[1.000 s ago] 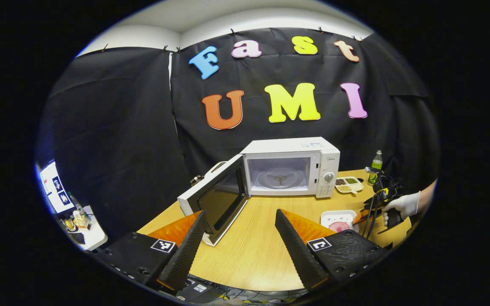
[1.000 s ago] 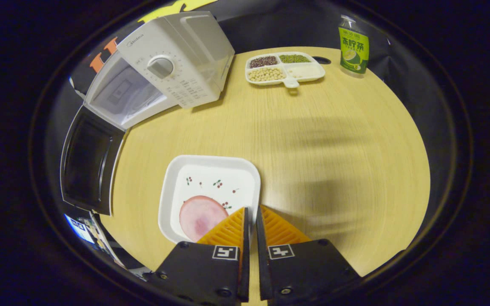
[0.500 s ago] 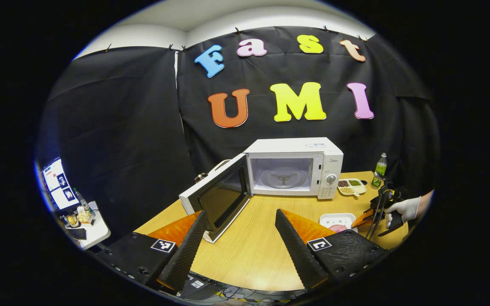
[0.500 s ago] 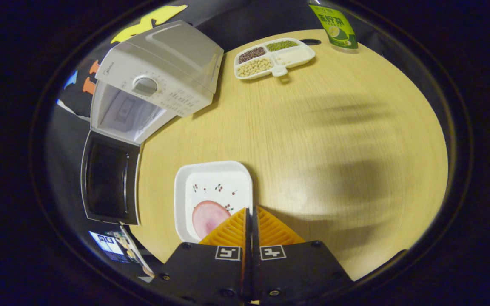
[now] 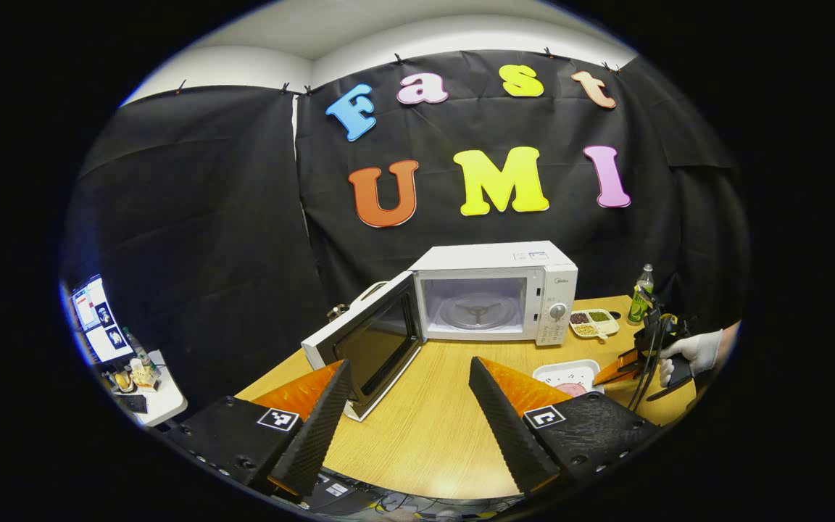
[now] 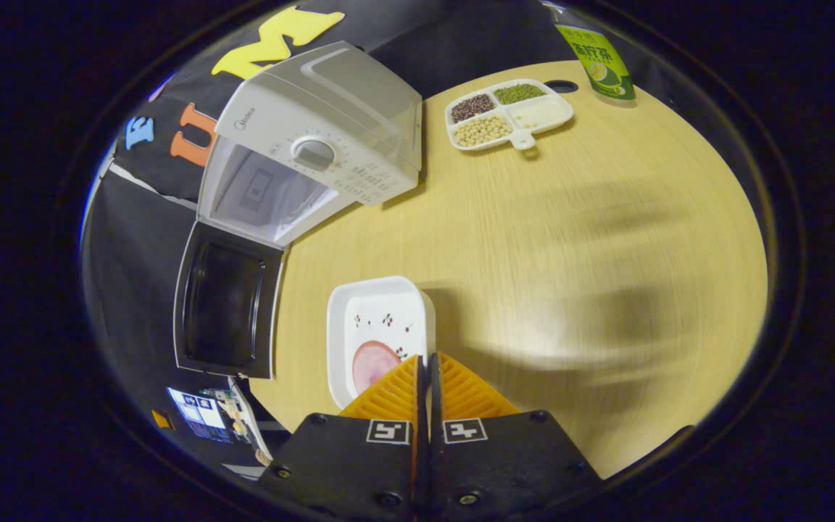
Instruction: Open the microwave oven with the left hand, put the food in, and close the microwave oven.
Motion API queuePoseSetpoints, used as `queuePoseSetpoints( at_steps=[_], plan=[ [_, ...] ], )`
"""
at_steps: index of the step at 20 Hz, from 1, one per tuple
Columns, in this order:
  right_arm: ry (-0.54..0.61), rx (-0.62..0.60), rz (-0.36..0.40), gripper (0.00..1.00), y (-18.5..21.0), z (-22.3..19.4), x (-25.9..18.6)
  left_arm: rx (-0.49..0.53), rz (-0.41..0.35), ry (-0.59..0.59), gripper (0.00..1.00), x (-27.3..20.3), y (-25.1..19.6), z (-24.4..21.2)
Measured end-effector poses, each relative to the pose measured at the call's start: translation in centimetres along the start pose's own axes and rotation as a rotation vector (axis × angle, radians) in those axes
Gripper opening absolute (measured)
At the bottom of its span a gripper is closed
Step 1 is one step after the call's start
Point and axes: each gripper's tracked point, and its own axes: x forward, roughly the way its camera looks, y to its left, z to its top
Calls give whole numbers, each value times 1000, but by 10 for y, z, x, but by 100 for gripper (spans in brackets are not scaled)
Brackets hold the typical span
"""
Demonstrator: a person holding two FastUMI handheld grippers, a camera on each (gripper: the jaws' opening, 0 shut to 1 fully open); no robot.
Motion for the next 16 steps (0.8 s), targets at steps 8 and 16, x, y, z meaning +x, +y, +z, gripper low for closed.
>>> queuePoseSetpoints(
  at_steps=[8, 16],
  plan=[
    [-111, 12, 25, 4, 77, 11, -10, -7, -70, -21, 97, 28, 39, 8],
    [-336, 95, 87, 4, 187, 36, 1, 26, -128, -10, 97, 50, 86, 2]
  ],
)
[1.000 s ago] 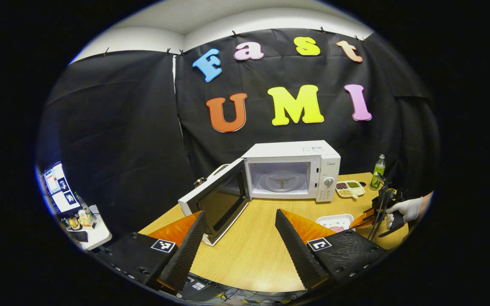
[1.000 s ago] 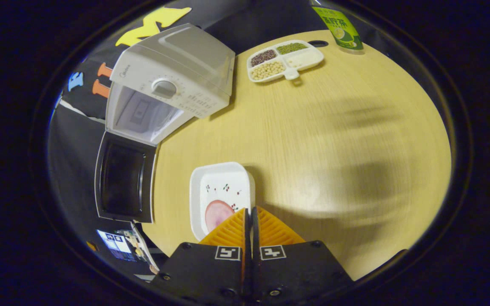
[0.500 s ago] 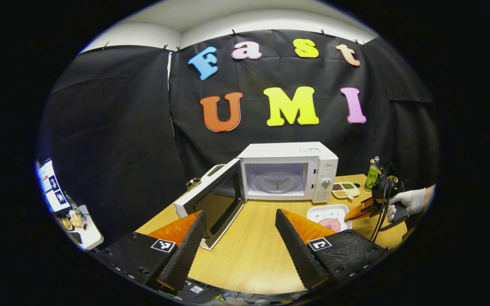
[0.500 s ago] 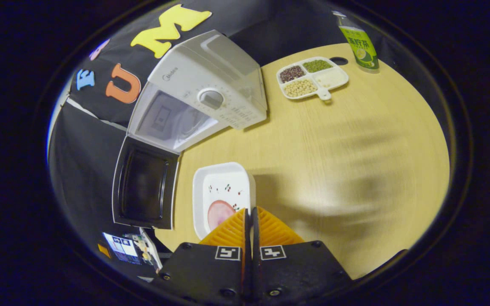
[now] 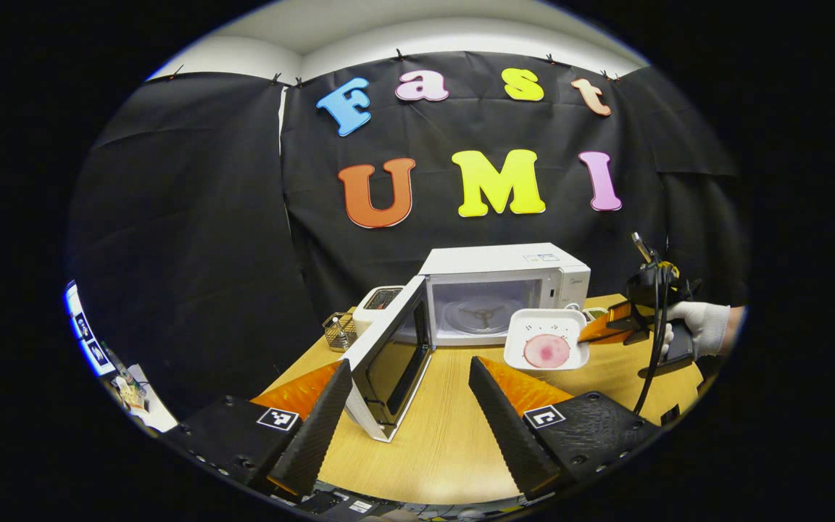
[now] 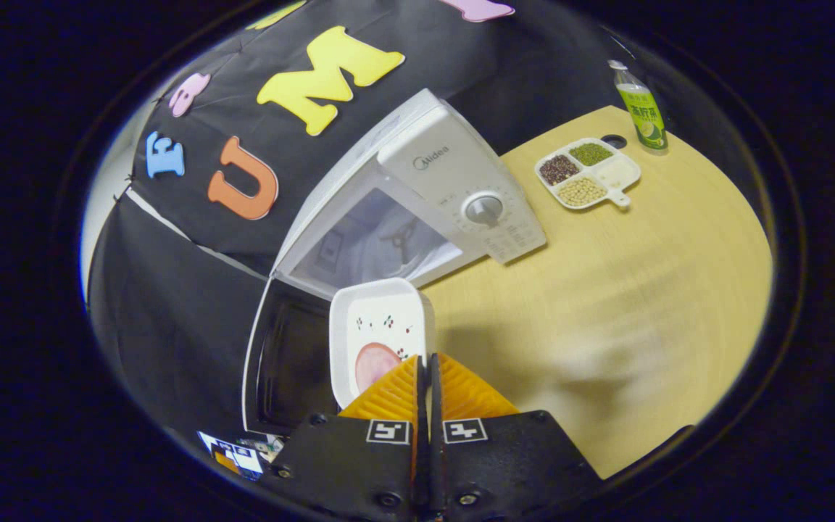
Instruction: Open the microwave oven with the left hand, put the food in, and close the microwave oven.
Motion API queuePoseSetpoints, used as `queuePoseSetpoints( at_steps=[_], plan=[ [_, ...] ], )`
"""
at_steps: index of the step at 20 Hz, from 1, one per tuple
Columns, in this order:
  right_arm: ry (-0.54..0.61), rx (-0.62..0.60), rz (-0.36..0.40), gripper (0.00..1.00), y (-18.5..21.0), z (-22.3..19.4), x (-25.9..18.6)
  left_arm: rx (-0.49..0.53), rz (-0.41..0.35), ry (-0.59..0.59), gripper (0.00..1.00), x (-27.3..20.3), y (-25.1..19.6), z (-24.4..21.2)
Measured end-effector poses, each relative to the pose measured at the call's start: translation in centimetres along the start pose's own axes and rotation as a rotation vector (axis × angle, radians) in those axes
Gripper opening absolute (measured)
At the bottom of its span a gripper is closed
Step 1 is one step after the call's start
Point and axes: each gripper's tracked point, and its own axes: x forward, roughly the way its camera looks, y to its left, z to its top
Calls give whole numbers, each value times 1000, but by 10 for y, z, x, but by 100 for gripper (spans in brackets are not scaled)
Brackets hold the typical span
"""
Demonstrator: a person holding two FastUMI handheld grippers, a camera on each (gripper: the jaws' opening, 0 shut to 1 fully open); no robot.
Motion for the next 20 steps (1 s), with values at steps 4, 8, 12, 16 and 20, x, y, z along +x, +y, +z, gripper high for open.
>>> queuePoseSetpoints(
  at_steps=[4, 8, 12, 16, 20],
  plan=[
    [-120, 63, -5, 0, 30, 4, 26, 15, -23, 17, 97, 2, 20, -7],
    [-198, 112, 12, 4, 53, -3, 55, 5, -39, 19, 97, 8, 28, -9],
    [-256, 162, 20, 4, 60, -8, 91, 14, -45, 4, 96, 17, 29, -10],
    [-321, 234, -8, 0, 57, -11, 124, 7, -52, 17, 96, 25, 28, -23],
    [-364, 291, -21, 4, 56, -10, 156, 1, -75, 46, 96, 30, 23, -35]
  ],
)
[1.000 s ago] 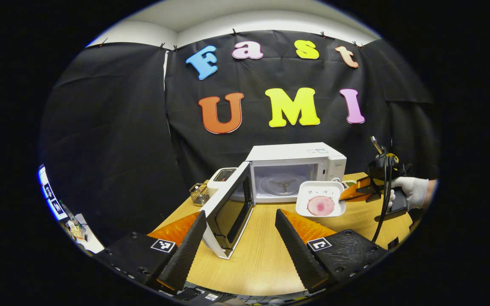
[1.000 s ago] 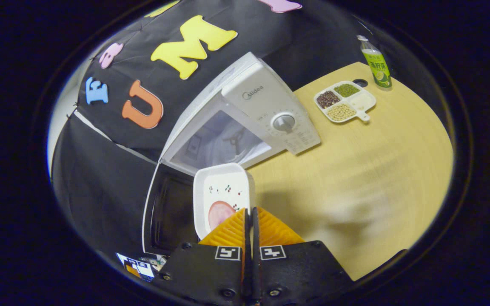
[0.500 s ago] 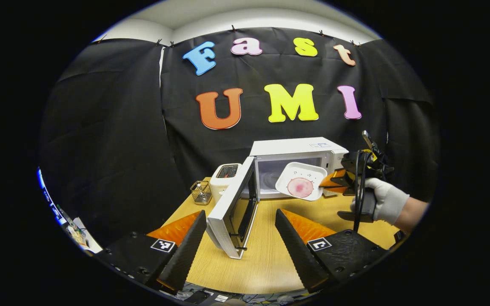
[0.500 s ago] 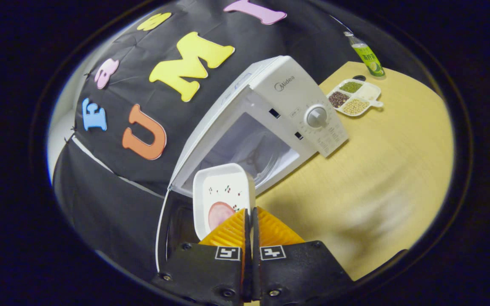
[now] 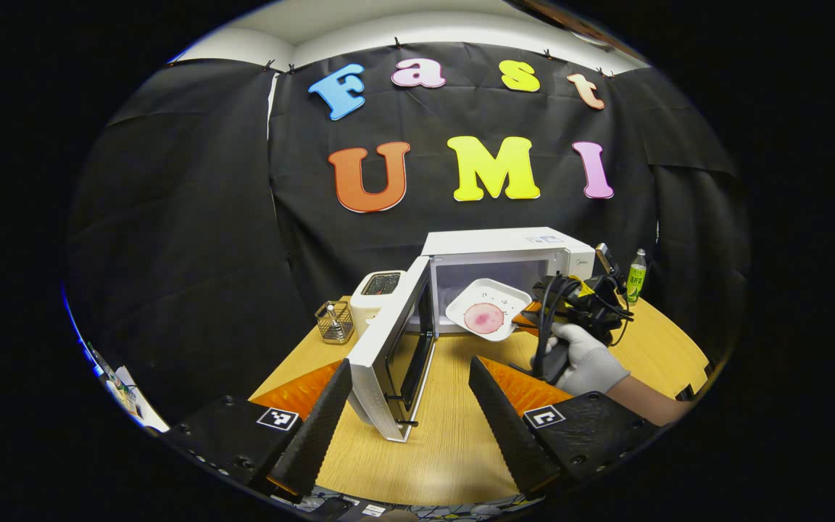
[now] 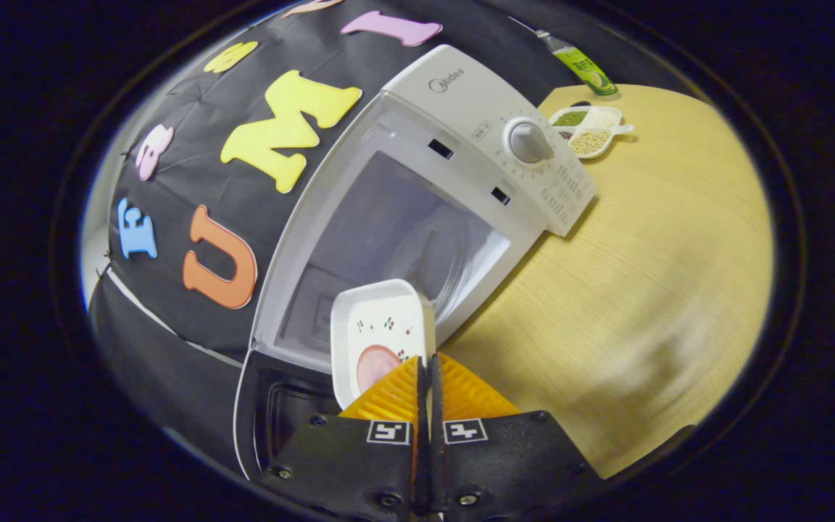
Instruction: Open the microwave oven with the left hand, put the food in, and close the microwave oven.
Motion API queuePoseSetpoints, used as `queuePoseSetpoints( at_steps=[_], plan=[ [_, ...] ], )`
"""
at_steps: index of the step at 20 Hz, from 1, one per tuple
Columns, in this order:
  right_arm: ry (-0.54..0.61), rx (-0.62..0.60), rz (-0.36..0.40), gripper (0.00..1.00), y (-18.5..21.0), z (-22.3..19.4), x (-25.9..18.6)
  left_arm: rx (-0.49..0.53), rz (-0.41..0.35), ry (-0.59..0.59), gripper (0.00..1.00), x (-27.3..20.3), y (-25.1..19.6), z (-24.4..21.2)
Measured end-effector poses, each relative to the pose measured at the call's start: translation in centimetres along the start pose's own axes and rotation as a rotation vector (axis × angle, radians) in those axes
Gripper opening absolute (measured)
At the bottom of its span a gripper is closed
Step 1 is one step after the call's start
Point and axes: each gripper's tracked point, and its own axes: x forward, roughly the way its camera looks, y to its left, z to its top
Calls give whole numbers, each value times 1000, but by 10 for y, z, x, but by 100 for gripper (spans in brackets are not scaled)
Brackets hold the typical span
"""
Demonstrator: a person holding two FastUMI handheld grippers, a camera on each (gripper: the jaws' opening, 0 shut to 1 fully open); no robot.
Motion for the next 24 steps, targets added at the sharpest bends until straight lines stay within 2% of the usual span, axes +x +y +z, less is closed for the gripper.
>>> queuePoseSetpoints(
  at_steps=[2, 3, 4, 5, 7, 10, 13, 15, 16, 17, 19, 21, 23, 24],
  plan=[
    [-31, 33, 5, 4, 3, 0, 19, 10, -9, 9, 97, 4, 0, -1],
    [-50, 54, 0, 0, 3, 4, 28, 17, -12, 18, 96, 6, -1, -1],
    [-70, 78, -9, 4, 1, 6, 38, 24, -16, 20, 100, 7, 1, -1],
    [-94, 97, -20, 4, -1, 11, 47, 27, -16, 20, 96, 10, 2, 1],
    [-115, 138, -29, 0, -2, 15, 67, 28, -22, 19, 97, 15, 4, 5],
    [-148, 174, -32, 4, -1, 22, 89, 30, -26, 28, 96, 25, 7, 5],
    [-191, 219, -50, 4, -5, 44, 107, 42, -26, 41, 97, 33, 8, 2],
    [-223, 229, -49, 0, -4, 54, 117, 39, -39, 46, 97, 37, 4, -1],
    [-232, 238, -52, 0, -5, 58, 121, 48, -24, 44, 97, 41, 7, 0],
    [-230, 242, -50, 4, -6, 61, 128, 55, -18, 50, 97, 41, 8, -1],
    [-229, 247, -35, 6, -3, 63, 133, 52, -17, 49, 98, 40, 11, -1],
    [-221, 251, 12, 11, 5, 65, 133, 47, -9, 43, 97, 41, 14, 1],
    [-260, 187, 67, 17, 17, 74, 119, 58, -6, 30, 97, 42, 15, 7],
    [-289, 150, 86, 26, 25, 81, 110, 68, 0, 26, 97, 43, 16, 9]
  ],
)
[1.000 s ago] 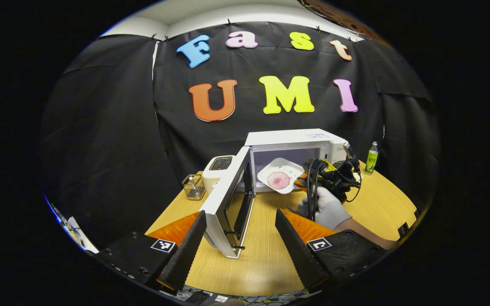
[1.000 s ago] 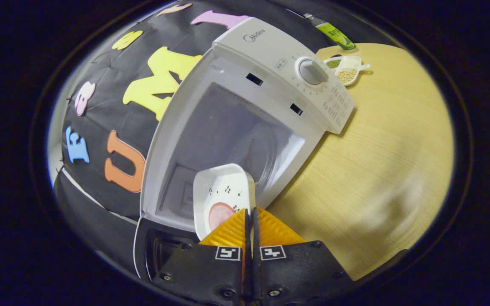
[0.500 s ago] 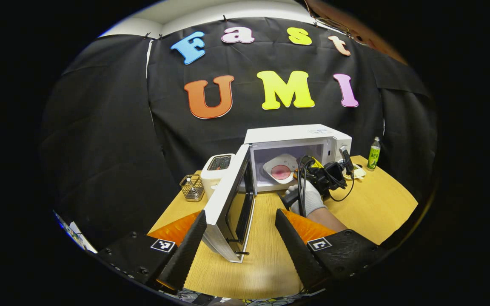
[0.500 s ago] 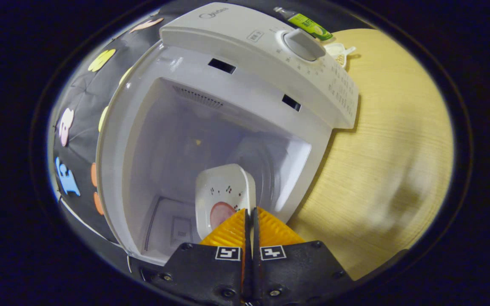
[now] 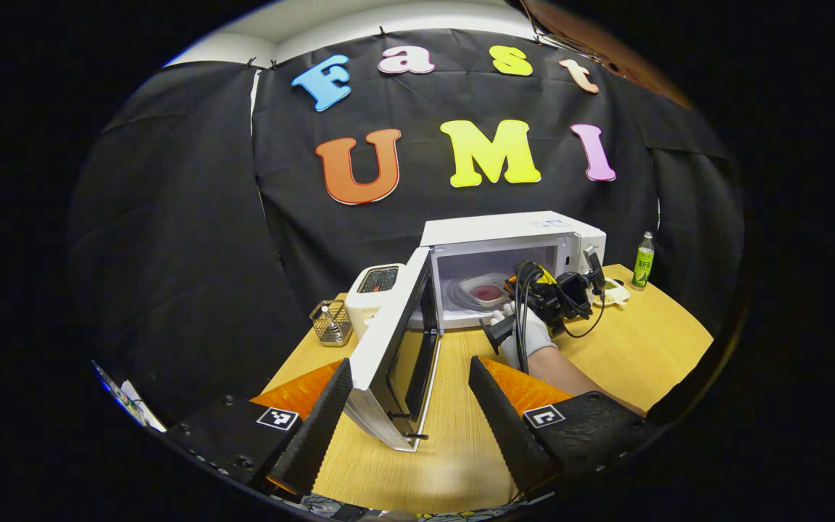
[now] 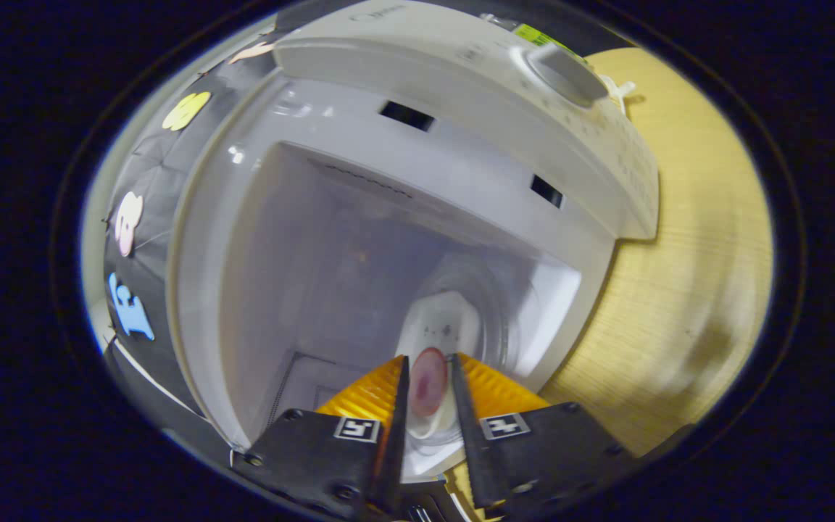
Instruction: Open the microwave oven with the left hand, put the food in, and close the microwave oven.
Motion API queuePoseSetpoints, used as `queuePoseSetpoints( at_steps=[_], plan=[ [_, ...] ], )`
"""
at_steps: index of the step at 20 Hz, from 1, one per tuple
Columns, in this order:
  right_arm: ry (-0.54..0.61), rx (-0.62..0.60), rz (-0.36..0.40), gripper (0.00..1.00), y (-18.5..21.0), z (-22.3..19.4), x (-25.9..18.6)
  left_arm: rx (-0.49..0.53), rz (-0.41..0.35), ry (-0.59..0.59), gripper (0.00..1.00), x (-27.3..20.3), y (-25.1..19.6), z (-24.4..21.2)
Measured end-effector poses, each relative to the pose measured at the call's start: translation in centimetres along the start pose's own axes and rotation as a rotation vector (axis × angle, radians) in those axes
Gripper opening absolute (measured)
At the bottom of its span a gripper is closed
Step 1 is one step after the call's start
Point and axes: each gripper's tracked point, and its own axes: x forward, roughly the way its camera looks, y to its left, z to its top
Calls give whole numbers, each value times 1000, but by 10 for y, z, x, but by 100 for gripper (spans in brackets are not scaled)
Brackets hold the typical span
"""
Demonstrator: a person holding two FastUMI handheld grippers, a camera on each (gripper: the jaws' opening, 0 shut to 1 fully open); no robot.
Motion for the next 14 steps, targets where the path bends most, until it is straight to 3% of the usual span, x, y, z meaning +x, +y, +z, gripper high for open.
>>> queuePoseSetpoints(
  at_steps=[1, 2, 3, 4, 5, 6, 7, 8, 9, 10, 14],
  plan=[
    [-13, -31, 6, 42, 7, 3, -10, 9, 9, -13, 97, -1, 3, 6],
    [-10, -66, 6, 72, 11, 6, -18, 8, 11, -29, 96, -2, 5, 13],
    [9, -103, 9, 70, 16, 6, -26, 5, 11, -44, 97, -3, 6, 21],
    [33, -141, 0, 94, 18, 8, -33, 3, 13, -55, 97, -4, 7, 26],
    [54, -180, -1, 84, 22, 11, -42, 6, 14, -70, 96, -4, 9, 32],
    [78, -220, 0, 98, 26, 14, -51, 9, 16, -81, 96, -5, 12, 38],
    [93, -264, 6, 86, 31, 20, -62, 13, 17, -92, 97, -6, 14, 44],
    [104, -318, 3, 98, 32, 28, -75, 16, 18, -104, 97, -6, 16, 47],
    [116, -372, 1, 87, 33, 37, -89, 15, 20, -113, 97, -7, 20, 52],
    [128, -421, 2, 99, 34, 46, -104, 8, 18, -120, 97, -8, 25, 54],
    [143, -660, -13, 99, 25, 97, -162, -15, 15, -154, 96, -7, 37, 67]
  ],
)
